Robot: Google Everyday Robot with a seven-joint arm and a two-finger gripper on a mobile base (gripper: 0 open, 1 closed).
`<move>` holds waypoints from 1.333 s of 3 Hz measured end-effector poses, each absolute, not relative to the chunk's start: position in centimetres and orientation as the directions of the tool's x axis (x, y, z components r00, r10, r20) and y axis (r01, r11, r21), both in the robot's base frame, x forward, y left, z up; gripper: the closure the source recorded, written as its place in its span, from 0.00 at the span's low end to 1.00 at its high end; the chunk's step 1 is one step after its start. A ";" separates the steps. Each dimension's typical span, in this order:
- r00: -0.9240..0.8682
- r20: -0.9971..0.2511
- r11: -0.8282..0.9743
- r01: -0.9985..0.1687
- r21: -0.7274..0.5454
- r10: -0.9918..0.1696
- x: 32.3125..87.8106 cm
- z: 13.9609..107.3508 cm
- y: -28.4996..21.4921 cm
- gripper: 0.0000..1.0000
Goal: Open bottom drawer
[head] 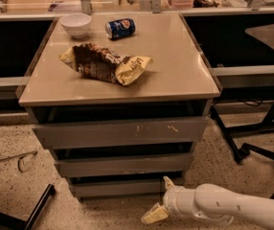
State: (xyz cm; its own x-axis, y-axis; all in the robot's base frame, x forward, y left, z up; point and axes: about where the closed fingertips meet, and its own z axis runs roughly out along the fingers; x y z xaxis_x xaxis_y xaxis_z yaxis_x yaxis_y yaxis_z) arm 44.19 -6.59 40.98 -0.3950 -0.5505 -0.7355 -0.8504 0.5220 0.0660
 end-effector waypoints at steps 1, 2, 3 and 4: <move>-0.434 -0.744 0.600 -0.798 0.056 -0.508 46.5 37.3 -7.4 0.00; -0.455 -0.752 0.641 -0.766 0.056 -0.477 48.1 34.4 -7.7 0.00; -0.441 -0.743 0.615 -0.787 0.049 -0.504 48.8 32.5 -7.3 0.00; -0.440 -0.717 0.586 -0.808 0.054 -0.541 50.1 29.9 -6.8 0.00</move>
Offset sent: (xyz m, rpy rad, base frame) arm 0.0588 -0.0179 -0.1012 0.0253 -0.0320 -0.2184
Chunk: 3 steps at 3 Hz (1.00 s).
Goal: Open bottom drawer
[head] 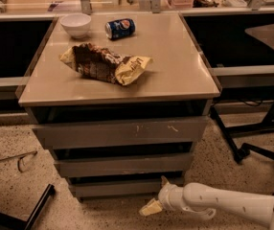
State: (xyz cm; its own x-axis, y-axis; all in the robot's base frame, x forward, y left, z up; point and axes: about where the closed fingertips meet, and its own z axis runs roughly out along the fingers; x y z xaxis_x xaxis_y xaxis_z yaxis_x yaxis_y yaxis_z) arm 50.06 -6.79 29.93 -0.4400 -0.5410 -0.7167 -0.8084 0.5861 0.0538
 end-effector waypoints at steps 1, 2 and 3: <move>-0.440 -0.717 0.586 -0.808 0.054 -0.541 50.1 29.9 -6.8 0.00; -0.454 -0.711 0.593 -0.802 0.064 -0.537 51.0 27.2 -6.6 0.00; -0.484 -0.714 0.628 -0.774 0.079 -0.506 52.4 23.0 -7.1 0.00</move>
Offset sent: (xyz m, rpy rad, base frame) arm 0.0283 0.0022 -0.0754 -0.0014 0.0328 -0.0293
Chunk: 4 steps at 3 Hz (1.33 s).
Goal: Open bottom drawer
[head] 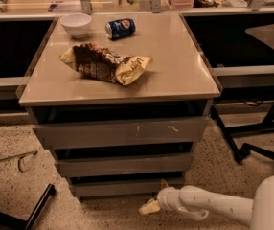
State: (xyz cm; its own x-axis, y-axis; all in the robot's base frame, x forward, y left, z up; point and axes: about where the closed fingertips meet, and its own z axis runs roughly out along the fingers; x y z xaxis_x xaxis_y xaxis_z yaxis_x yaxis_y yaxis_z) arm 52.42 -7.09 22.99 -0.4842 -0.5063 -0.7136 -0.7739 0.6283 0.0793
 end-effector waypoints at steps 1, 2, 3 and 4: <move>-0.505 -0.723 0.676 -0.733 0.072 -0.471 53.7 20.0 -8.2 0.00; -0.505 -0.724 0.678 -0.731 0.070 -0.470 53.7 20.1 -8.2 0.00; -0.476 -0.745 0.709 -0.705 0.004 -0.468 54.4 21.4 -9.5 0.00; -0.418 -0.771 0.722 -0.688 -0.077 -0.481 54.9 24.4 -10.1 0.00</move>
Offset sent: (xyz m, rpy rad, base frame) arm 0.0361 -0.0416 -0.0558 -0.0442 -0.0910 -0.1824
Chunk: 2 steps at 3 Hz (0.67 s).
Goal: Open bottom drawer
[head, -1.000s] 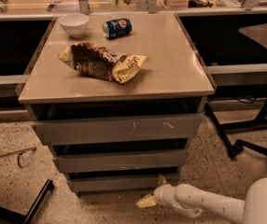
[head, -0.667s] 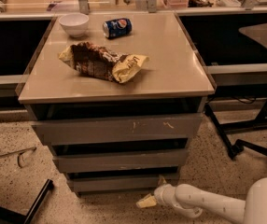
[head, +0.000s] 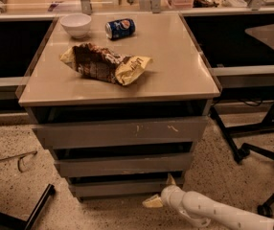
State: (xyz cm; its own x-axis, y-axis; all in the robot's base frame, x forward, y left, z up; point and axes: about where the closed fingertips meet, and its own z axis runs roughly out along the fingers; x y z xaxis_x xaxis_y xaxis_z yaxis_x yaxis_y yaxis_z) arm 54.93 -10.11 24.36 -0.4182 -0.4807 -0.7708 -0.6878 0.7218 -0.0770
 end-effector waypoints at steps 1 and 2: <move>-0.383 -0.773 0.708 -0.696 -0.118 -0.505 55.5 25.8 -9.6 0.00; -0.391 -0.755 0.684 -0.722 -0.103 -0.526 56.8 25.0 -8.8 0.00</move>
Offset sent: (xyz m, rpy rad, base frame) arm 0.0428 0.0226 -0.0083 -0.0548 0.0435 0.1076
